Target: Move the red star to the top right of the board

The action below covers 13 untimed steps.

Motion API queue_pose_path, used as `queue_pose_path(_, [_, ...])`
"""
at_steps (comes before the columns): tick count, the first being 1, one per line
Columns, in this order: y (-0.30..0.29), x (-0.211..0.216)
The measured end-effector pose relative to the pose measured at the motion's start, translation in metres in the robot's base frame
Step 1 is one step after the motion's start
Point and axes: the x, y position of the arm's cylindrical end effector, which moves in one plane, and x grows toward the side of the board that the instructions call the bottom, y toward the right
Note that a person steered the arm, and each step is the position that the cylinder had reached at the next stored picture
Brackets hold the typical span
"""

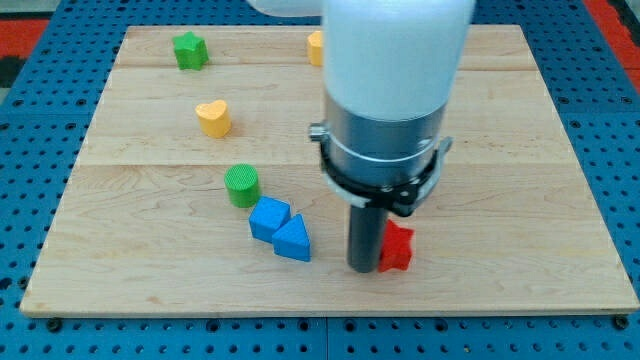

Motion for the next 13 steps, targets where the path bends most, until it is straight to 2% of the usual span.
queue_pose_path(1, [0.034, -0.024])
queue_pose_path(2, [0.070, -0.021])
queue_pose_path(4, [0.118, -0.052])
queue_pose_path(5, [0.113, -0.019])
queue_pose_path(6, [0.136, -0.018])
queue_pose_path(9, [0.164, -0.130])
queue_pose_path(11, [0.115, -0.209])
queue_pose_path(13, [0.125, -0.280])
